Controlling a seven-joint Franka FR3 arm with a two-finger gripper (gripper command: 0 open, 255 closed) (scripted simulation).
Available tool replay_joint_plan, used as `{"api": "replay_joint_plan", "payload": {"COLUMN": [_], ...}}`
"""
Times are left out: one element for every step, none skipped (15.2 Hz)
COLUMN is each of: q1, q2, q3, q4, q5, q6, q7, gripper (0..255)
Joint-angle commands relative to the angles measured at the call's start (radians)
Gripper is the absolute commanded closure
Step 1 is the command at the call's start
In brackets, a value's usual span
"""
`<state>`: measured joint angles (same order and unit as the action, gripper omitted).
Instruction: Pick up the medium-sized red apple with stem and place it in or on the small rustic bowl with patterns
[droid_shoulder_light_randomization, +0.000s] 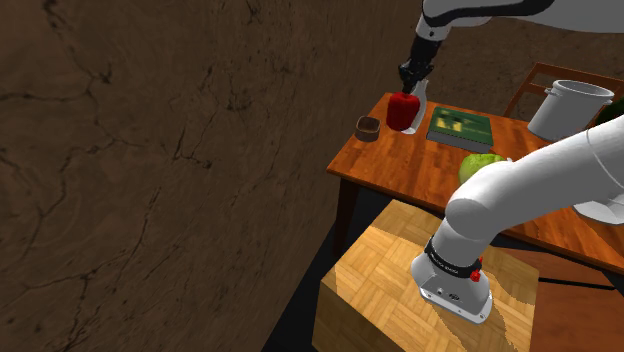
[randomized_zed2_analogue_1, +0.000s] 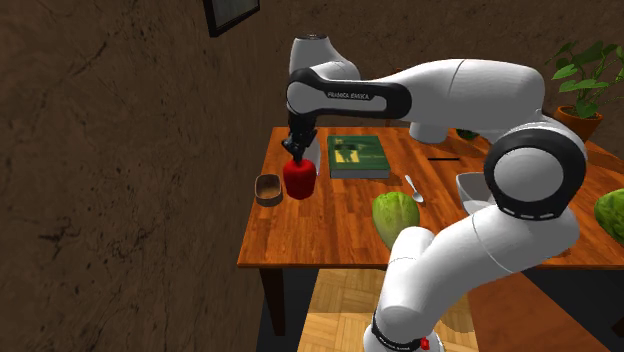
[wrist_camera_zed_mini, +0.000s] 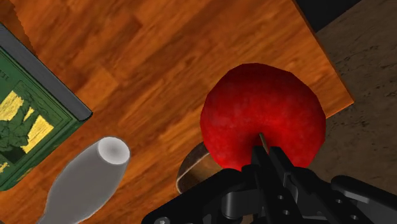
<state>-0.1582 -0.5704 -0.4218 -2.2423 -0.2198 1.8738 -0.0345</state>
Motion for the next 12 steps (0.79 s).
{"api": "replay_joint_plan", "payload": {"q1": [0.022, 0.032, 0.041, 0.049, 0.057, 0.063, 0.068, 0.072, 0.073, 0.071, 0.067, 0.058], "q2": [0.092, 0.134, 0.176, 0.218, 0.262, 0.306, 0.351, 0.398, 0.446, 0.496, 0.547, 0.600], "q3": [-0.029, -0.042, -0.056, -0.070, -0.084, -0.098, -0.113, -0.127, -0.141, -0.154, -0.167, -0.178], "q4": [0.090, 0.134, 0.179, 0.226, 0.274, 0.323, 0.375, 0.428, 0.483, 0.541, 0.602, 0.666], "q5": [0.024, 0.037, 0.053, 0.070, 0.088, 0.109, 0.131, 0.156, 0.182, 0.211, 0.242, 0.275], "q6": [0.005, 0.002, -0.002, -0.007, -0.014, -0.022, -0.032, -0.044, -0.057, -0.073, -0.091, -0.112], "q7": [-0.026, -0.039, -0.052, -0.067, -0.083, -0.100, -0.117, -0.136, -0.155, -0.175, -0.195, -0.215], "gripper": [255, 255, 255, 255, 255, 255, 255, 255, 255, 255, 255, 255]}}
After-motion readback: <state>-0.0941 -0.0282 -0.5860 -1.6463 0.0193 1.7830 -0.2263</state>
